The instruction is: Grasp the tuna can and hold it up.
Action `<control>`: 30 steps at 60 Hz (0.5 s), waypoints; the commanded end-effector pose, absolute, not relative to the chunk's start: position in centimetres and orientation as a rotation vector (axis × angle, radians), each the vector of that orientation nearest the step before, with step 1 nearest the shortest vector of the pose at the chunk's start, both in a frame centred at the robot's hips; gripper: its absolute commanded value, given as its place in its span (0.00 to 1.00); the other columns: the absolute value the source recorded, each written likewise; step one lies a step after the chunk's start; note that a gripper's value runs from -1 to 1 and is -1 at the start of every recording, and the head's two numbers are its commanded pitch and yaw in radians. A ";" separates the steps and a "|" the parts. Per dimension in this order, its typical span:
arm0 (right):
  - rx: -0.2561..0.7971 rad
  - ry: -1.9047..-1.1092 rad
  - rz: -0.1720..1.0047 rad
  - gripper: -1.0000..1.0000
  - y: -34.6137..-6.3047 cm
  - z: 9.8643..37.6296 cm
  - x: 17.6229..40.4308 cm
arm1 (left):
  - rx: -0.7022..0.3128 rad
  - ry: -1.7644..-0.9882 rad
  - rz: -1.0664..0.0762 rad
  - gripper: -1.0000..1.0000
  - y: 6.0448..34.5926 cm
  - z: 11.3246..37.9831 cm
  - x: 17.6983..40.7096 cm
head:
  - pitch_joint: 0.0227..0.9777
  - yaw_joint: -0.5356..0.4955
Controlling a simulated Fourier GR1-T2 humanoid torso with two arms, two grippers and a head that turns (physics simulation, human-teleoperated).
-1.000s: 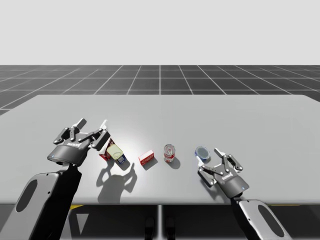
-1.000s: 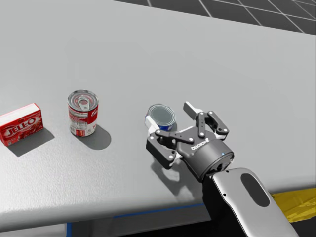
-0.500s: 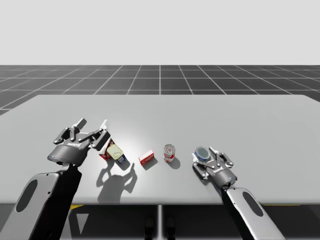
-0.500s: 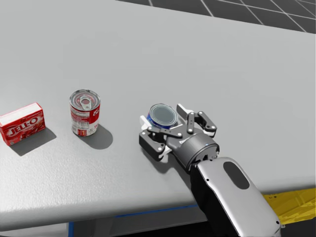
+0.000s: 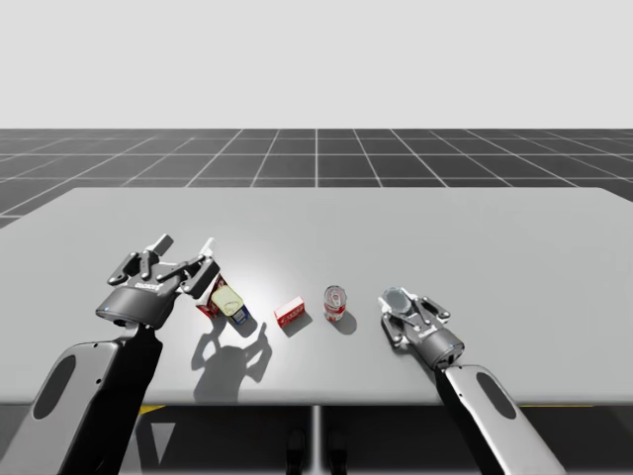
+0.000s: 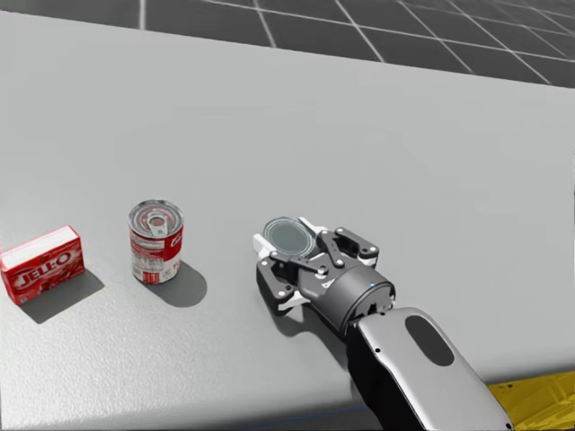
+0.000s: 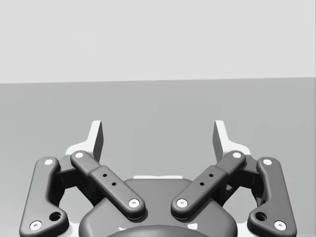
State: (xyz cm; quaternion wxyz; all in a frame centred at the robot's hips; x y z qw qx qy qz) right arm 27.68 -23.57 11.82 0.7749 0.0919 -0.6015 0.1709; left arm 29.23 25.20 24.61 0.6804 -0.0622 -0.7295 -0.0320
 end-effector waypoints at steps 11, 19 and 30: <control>0.145 -1.272 0.290 1.00 -24.1 10.5 27.3 | -0.142 -1.633 -0.075 0.00 25.1 24.5 29.3 | 0.62 0.20; 0.145 -1.275 0.289 1.00 -24.0 10.5 27.3 | -0.145 -1.633 -0.074 0.00 25.1 24.5 29.3 | 0.53 0.20; 0.151 -1.291 0.290 1.00 -24.0 10.5 27.3 | -0.149 -1.633 -0.070 0.00 25.2 24.6 29.3 | 0.49 0.19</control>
